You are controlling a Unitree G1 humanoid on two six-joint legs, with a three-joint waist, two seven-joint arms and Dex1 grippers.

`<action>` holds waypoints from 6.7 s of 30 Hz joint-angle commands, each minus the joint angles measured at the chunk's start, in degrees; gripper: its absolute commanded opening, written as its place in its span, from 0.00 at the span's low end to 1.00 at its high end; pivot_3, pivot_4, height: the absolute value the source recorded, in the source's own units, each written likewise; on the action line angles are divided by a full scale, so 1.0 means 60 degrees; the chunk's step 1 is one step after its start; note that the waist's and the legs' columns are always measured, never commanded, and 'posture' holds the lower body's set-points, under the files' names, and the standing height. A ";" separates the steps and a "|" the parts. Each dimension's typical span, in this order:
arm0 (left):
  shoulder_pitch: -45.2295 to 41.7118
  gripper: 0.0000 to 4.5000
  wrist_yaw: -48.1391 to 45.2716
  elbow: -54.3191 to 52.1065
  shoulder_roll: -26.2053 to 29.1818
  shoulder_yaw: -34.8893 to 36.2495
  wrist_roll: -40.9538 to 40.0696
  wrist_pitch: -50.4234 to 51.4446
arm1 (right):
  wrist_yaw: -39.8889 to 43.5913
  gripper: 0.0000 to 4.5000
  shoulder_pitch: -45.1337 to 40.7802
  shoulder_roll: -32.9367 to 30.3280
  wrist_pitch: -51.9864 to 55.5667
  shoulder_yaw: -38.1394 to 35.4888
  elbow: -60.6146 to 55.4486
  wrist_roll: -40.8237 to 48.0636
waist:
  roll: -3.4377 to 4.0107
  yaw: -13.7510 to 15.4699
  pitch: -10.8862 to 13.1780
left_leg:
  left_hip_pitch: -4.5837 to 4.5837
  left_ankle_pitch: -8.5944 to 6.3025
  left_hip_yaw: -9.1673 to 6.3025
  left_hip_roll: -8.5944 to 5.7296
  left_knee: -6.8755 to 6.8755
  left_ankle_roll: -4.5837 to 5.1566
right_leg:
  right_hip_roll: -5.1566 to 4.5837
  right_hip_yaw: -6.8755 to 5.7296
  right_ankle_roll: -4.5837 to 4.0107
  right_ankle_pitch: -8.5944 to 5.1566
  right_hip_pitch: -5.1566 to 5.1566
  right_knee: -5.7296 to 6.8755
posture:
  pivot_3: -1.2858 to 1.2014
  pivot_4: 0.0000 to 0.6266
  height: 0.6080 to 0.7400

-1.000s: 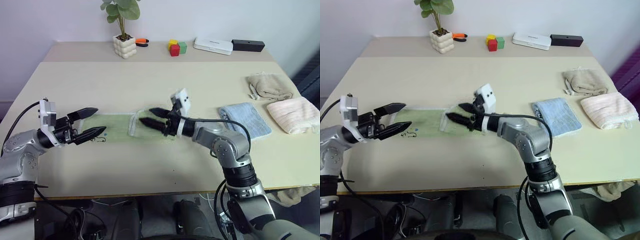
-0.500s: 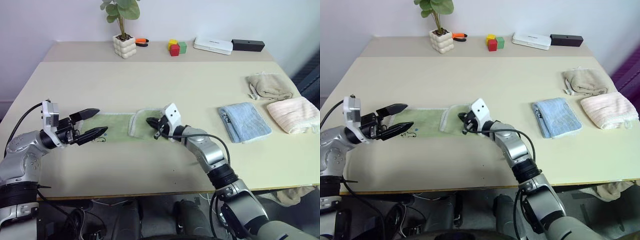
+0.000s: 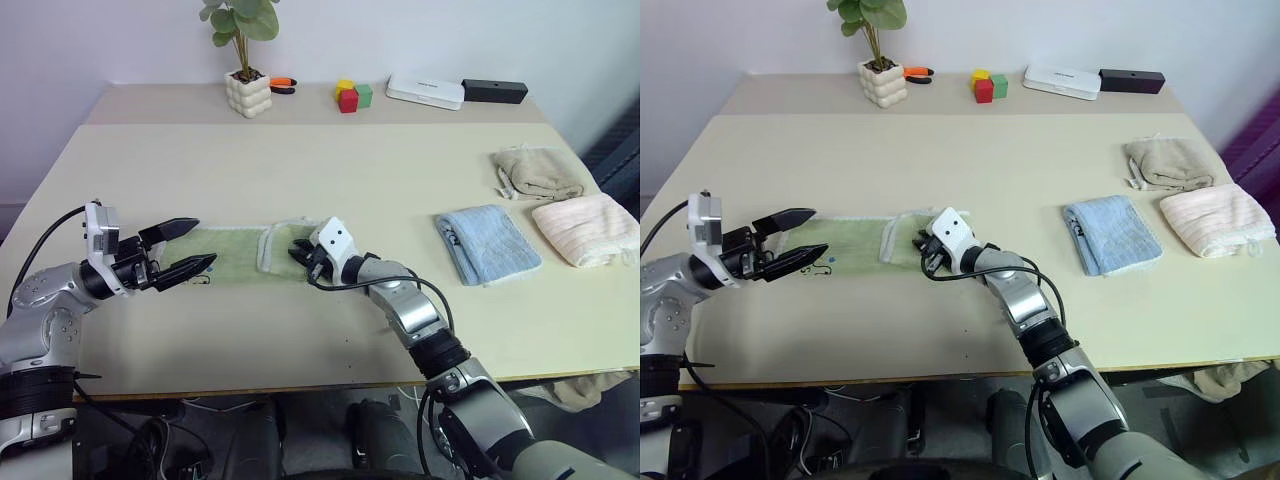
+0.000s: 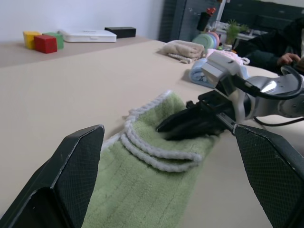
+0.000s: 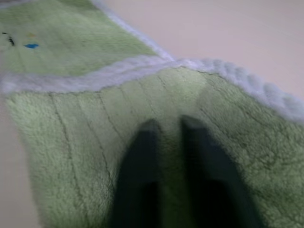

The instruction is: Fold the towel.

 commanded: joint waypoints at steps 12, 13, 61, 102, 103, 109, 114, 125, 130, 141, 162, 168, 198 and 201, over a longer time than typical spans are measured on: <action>0.0628 1.00 0.1673 -0.1281 0.0117 0.1051 -0.1599 0.2686 | 0.1011 0.99 -0.0837 -0.0786 0.2151 -0.1502 -0.3169 0.1891 | 0.0004 0.0005 0.0004 | -0.0003 -0.0001 -0.0001 0.0001 -0.0001 0.0000 | -0.0002 0.0000 0.0000 0.0000 -0.0003 -0.0002 | 0.52 0.24 0.96; 0.0934 1.00 0.2068 -0.1803 0.0091 0.1362 -0.2272 0.3414 | 0.1479 0.99 -0.0708 -0.1091 0.2134 -0.1527 -0.3652 0.2151 | 0.0003 0.0005 0.0004 | -0.0003 -0.0001 -0.0002 0.0001 -0.0002 0.0000 | -0.0002 0.0000 0.0001 0.0000 -0.0003 -0.0001 | 0.52 0.24 0.96; 0.1875 0.02 1.3476 -0.1861 -0.2958 0.2785 -0.9291 0.4995 | 0.3030 1.00 0.0679 -0.4028 0.1172 -0.1916 -0.5201 0.2525 | 0.0030 0.0259 -0.0017 | 0.0034 -0.0001 -0.0029 -0.0041 0.0003 -0.0002 | -0.0027 -0.0002 -0.0039 -0.0019 0.0055 -0.0019 | 0.52 0.24 0.96; -0.2352 0.02 0.4311 -0.0676 -0.3671 -0.5136 0.0755 0.2779 | 0.3200 1.00 0.2891 -0.5953 0.1960 -0.4836 -0.5293 0.4049 | 0.0025 0.0291 0.0006 | 0.0018 -0.0010 -0.0045 -0.0051 0.0007 0.0015 | -0.0019 -0.0006 -0.0023 0.0006 0.0106 -0.0135 | 0.52 0.24 0.96; -0.2352 0.02 0.4325 -0.0651 -0.3748 -0.5096 0.0724 0.2946 | 0.3153 1.00 0.2891 -0.5939 0.1960 -0.4830 -0.5329 0.4048 | 0.0025 0.0293 0.0006 | 0.0018 -0.0010 -0.0045 -0.0051 0.0007 0.0016 | -0.0019 -0.0007 -0.0023 0.0006 0.0105 -0.0135 | 0.52 0.24 0.96; -0.2021 0.54 0.4109 -0.1221 -0.3851 -0.4859 0.0336 0.3759 | 0.3036 1.00 0.2772 -0.5898 0.1970 -0.4693 -0.5330 0.4021 | 0.0025 0.0274 0.0006 | 0.0017 -0.0010 -0.0052 -0.0050 0.0007 0.0016 | -0.0017 -0.0007 -0.0020 0.0007 0.0105 -0.0132 | 0.52 0.24 0.96; -0.1927 1.00 0.3719 -0.1866 -0.3781 -0.4255 -0.0494 0.4310 | 0.3020 1.00 0.2500 -0.5818 0.1940 -0.4528 -0.5156 0.4003 | 0.0026 0.0276 0.0007 | 0.0018 -0.0010 -0.0052 -0.0050 0.0008 0.0017 | -0.0017 -0.0007 -0.0020 0.0007 0.0106 -0.0131 | 0.52 0.24 0.96; -0.2260 0.80 0.5746 -0.2450 -0.4442 -0.1360 -0.2567 0.4684 | 0.0585 0.88 0.1036 -0.3251 0.3078 -0.4712 -0.5163 0.5307 | 0.0030 0.0261 0.0011 | 0.0018 -0.0010 -0.0057 -0.0047 0.0013 0.0017 | -0.0016 -0.0009 -0.0013 0.0011 0.0106 -0.0121 | 0.52 0.24 0.96; -0.2519 0.23 0.7329 -0.1420 -0.4827 -0.0841 -0.1171 0.3146 | -0.1354 0.34 0.1034 -0.1851 0.2864 -0.3850 -0.5563 0.4167 | 0.0036 0.0272 0.0007 | 0.0018 -0.0010 -0.0062 -0.0048 0.0009 0.0017 | -0.0013 -0.0015 -0.0001 0.0016 0.0109 -0.0119 | 0.52 0.24 0.96; -0.2876 0.00 0.8004 -0.0212 -0.6024 -0.1510 0.0246 0.1523 | -0.4055 0.01 0.0269 0.0364 0.2784 -0.1770 -0.4120 0.1563 | 0.0036 0.0264 0.0007 | 0.0011 -0.0009 -0.0057 -0.0049 0.0011 0.0015 | -0.0013 -0.0018 0.0001 0.0018 0.0105 -0.0118 | 0.52 0.24 0.96; -0.2199 0.00 0.8347 0.0559 -0.5625 -0.1790 0.1549 0.1605 | -0.4840 0.01 0.1573 0.0658 0.2446 -0.1671 -0.2329 0.0190 | 0.0038 0.0223 0.0002 | 0.0015 -0.0009 -0.0058 -0.0048 0.0005 0.0015 | -0.0014 -0.0021 0.0006 0.0020 0.0108 -0.0118 | 0.52 0.24 0.96; -0.2225 0.00 0.8569 0.0553 -0.5568 -0.1569 0.1512 0.1632 | -0.4800 0.01 0.1417 0.0599 0.2195 -0.1872 -0.2437 0.0168 | 0.0038 0.0264 0.0002 | 0.0016 -0.0009 -0.0058 -0.0048 0.0006 0.0015 | -0.0016 -0.0022 0.0005 0.0020 0.0112 -0.0118 | 0.52 0.24 0.96; -0.2773 1.00 0.7004 0.1146 -0.1690 0.1288 -0.3517 0.9850 | 0.2123 1.00 0.1154 -0.3654 0.3465 -0.3378 -0.6182 0.4759 | 0.0040 0.0055 0.0020 | 0.0013 -0.0009 -0.0062 -0.0046 -0.0024 0.0015 | -0.0017 -0.0025 0.0014 0.0017 0.0096 -0.0119 | 0.52 0.24 0.96; -0.2712 1.00 0.6850 0.1326 -0.1789 0.1338 -0.3821 1.0572 | 0.2520 1.00 0.1302 -0.4033 0.3299 -0.3239 -0.6089 0.4694 | 0.0036 0.0052 0.0022 | 0.0016 -0.0009 -0.0063 -0.0046 -0.0020 0.0015 | -0.0017 -0.0027 0.0012 0.0016 0.0099 -0.0118 | 0.52 0.24 0.96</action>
